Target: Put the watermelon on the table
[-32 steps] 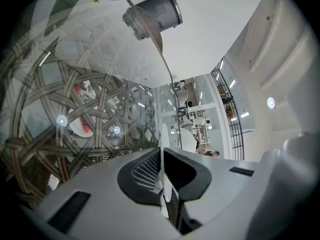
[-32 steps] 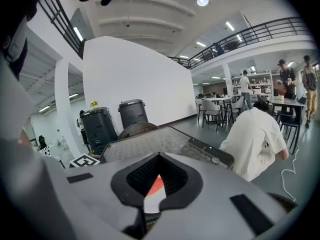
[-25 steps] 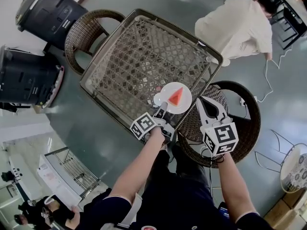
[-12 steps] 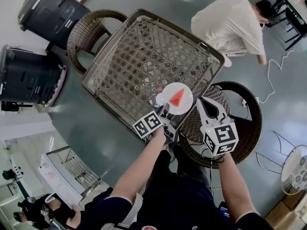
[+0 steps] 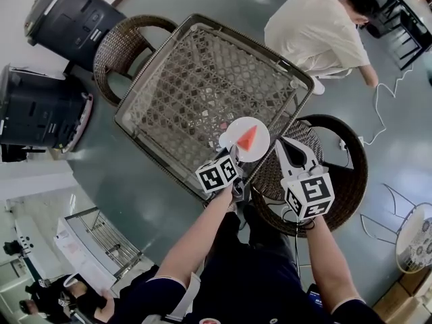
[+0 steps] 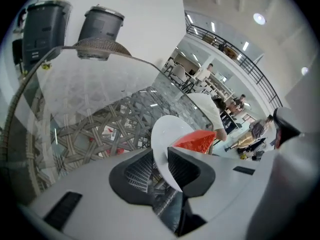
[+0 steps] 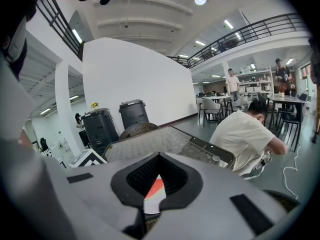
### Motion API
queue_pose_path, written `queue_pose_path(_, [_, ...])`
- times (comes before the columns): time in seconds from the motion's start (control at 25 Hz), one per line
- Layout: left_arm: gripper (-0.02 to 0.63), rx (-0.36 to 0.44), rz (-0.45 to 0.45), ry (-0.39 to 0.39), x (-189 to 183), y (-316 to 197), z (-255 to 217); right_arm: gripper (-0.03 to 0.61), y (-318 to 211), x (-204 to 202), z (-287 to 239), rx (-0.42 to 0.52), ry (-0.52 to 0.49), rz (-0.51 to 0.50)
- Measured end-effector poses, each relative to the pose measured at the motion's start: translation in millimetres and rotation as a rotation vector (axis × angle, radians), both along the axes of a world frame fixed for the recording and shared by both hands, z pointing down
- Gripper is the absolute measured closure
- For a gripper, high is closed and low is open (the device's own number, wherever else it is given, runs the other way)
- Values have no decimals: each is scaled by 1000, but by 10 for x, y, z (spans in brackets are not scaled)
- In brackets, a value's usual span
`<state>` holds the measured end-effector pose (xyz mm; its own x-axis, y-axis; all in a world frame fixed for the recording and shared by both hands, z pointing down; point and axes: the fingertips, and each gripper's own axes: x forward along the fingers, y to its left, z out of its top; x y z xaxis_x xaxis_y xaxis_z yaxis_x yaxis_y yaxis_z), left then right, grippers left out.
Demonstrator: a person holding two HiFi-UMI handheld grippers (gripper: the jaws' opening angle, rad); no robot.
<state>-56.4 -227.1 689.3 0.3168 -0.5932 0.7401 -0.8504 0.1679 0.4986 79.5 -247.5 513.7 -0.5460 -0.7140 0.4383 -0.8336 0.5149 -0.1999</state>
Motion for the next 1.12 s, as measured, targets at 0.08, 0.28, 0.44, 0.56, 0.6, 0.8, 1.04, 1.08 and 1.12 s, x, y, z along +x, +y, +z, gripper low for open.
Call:
queue_pose_path(0.08, [532, 8, 23, -31, 1, 0, 10, 575, 4, -9, -9, 2, -1, 1])
queue_pose_path(0.28, [525, 21, 66, -88, -6, 2, 17, 575, 3, -18, -28, 4, 3, 4])
queue_pose_path(0.44, [520, 22, 77, -115, -1, -2, 2, 575, 12, 0, -52, 6, 7, 8])
queue_pose_path(0.56, [515, 17, 90, -146, 7, 11, 5, 575, 39, 9, -61, 6, 6, 13])
queue_pose_path(0.6, [514, 17, 92, -159, 5, 13, 5, 577, 45, 12, -62, 6, 5, 14])
queue_pose_path(0.8, [505, 12, 102, -209, -19, 27, 20, 577, 53, 21, -67, 7, 7, 20])
queue_pose_path(1.04, [502, -8, 113, -231, -41, 35, 19, 577, 82, -39, -94, 10, 8, 20])
queue_pose_path(1.08, [500, -11, 114, -235, -45, 37, 20, 577, 85, -52, -100, 11, 9, 19])
queue_pose_path(1.12, [499, -14, 115, -238, -51, 41, 20, 575, 88, -60, -106, 11, 10, 19])
